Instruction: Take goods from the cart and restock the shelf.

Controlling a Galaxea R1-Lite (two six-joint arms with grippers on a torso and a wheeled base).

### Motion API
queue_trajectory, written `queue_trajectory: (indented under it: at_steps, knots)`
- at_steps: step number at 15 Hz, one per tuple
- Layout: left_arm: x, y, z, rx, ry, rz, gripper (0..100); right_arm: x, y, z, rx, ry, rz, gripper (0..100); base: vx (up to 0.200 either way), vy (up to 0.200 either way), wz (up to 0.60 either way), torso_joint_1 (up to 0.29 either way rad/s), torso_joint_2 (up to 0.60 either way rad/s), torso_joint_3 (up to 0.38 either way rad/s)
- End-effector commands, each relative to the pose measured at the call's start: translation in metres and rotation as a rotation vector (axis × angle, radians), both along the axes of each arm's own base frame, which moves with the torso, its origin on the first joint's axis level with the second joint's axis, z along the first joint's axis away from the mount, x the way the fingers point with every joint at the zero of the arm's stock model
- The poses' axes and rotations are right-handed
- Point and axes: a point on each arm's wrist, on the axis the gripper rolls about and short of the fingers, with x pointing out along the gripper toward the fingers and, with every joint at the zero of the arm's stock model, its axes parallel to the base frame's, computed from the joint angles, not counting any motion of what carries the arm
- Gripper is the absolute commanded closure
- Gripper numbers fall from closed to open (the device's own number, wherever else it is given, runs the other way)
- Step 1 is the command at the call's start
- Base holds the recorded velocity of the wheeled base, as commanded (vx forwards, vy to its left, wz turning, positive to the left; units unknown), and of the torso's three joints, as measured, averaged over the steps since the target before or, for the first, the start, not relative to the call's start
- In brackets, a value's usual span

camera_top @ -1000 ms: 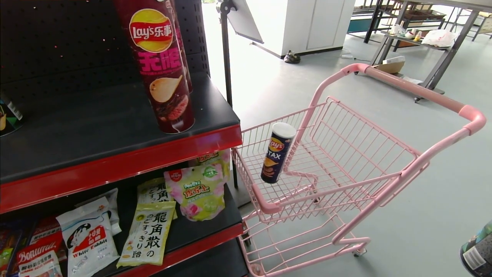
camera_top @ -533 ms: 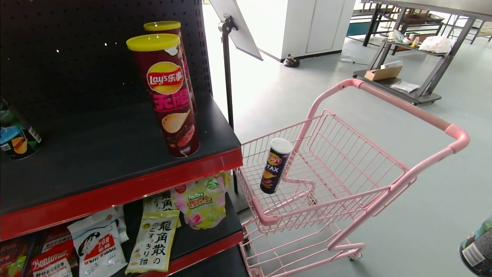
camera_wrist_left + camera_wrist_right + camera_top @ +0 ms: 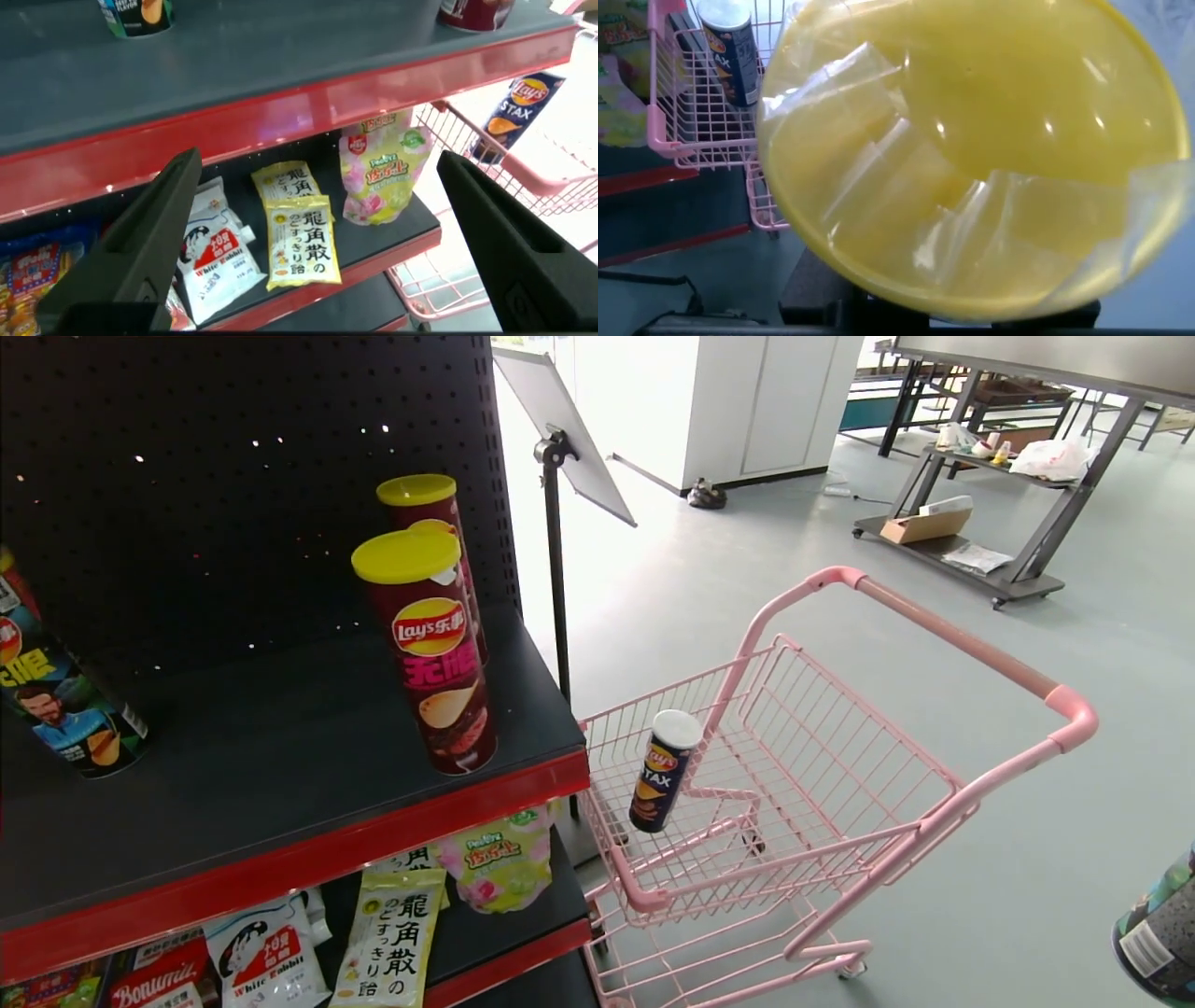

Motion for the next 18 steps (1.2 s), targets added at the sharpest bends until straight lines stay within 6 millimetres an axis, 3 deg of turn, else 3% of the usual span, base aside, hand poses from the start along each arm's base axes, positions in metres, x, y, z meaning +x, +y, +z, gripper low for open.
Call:
queue_trajectory:
  at_steps: [1,5,13,18]
  knots:
    - [0.000,0.000,0.000,0.000,0.001,0.000,0,0.003,0.000,0.000,-0.001,0.010,0.002,100,0.000,0.000,0.00,0.159,-0.41,-0.256]
    - [0.000,0.000,0.000,0.000,0.001,0.000,0,0.005,0.000,-0.001,-0.025,0.021,0.007,100,0.000,0.000,0.00,0.141,-0.34,-0.203]
    - [0.000,0.000,0.000,0.000,0.001,0.000,0,0.013,0.001,-0.001,-0.023,0.004,0.010,100,0.000,0.000,0.60,0.010,-0.01,-0.006]
    - [0.000,0.000,0.000,0.002,0.001,-0.001,0,0.020,0.001,-0.003,0.032,-0.056,-0.005,100,-0.040,0.000,0.00,0.000,0.00,0.000]
